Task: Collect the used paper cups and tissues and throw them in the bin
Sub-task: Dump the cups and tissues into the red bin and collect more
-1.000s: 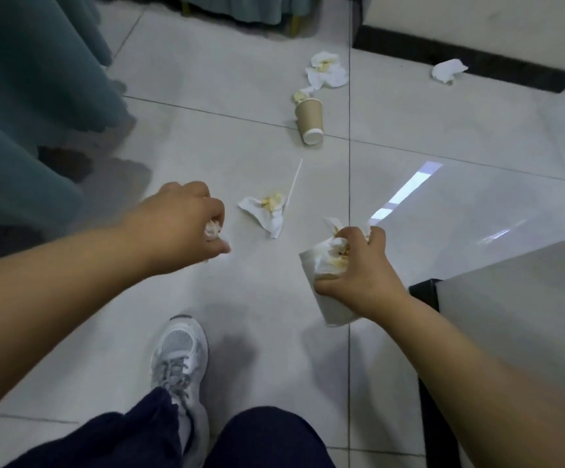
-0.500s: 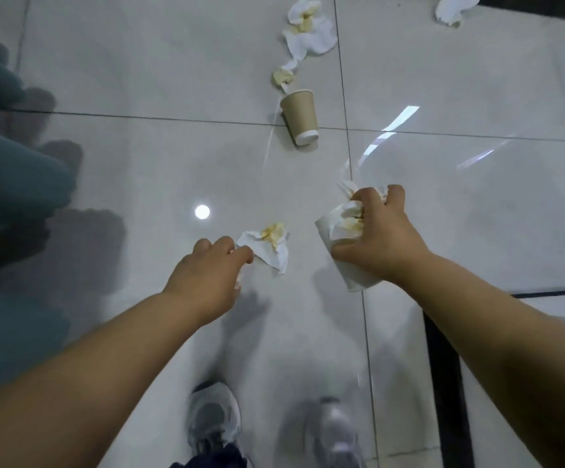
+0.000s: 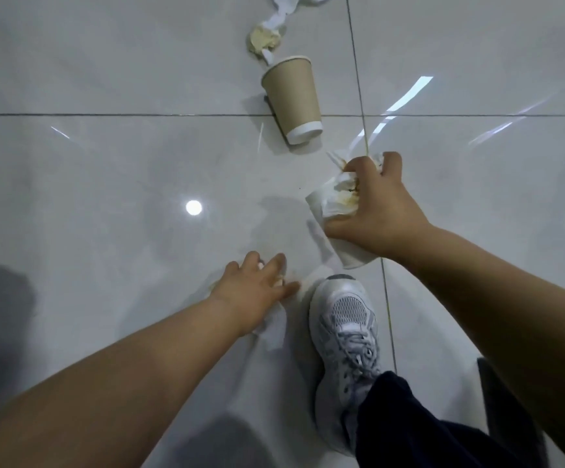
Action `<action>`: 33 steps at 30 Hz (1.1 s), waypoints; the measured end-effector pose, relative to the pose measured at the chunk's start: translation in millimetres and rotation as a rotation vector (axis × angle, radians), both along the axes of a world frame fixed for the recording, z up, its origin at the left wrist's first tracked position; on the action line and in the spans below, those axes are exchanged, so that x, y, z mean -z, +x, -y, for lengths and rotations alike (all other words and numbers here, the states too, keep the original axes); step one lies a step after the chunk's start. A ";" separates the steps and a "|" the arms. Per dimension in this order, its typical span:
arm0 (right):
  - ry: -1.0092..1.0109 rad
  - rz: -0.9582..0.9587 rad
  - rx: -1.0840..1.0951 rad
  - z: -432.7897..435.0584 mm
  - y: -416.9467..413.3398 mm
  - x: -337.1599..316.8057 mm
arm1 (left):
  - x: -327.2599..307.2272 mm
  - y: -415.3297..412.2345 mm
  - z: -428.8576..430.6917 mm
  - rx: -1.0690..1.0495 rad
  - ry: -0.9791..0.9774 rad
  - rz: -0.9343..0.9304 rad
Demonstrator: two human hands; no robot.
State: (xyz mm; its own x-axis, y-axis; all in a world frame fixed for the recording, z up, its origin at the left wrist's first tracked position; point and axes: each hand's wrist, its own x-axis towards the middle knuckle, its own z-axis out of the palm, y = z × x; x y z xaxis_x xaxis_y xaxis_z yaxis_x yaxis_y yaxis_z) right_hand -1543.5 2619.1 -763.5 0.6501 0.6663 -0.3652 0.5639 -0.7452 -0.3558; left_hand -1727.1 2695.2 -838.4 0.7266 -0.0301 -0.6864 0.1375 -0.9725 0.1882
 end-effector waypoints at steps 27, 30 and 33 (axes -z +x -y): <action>0.159 -0.237 0.134 -77.1 13.3 49.6 | -31.2 32.7 -110.7 -0.815 -0.139 0.245; 0.224 -0.167 0.183 -72.8 22.9 51.5 | -36.1 40.3 -102.5 -0.762 -0.164 0.306; 0.225 -0.108 0.251 -69.9 33.2 54.6 | -32.4 50.9 -95.5 -0.600 -0.091 0.258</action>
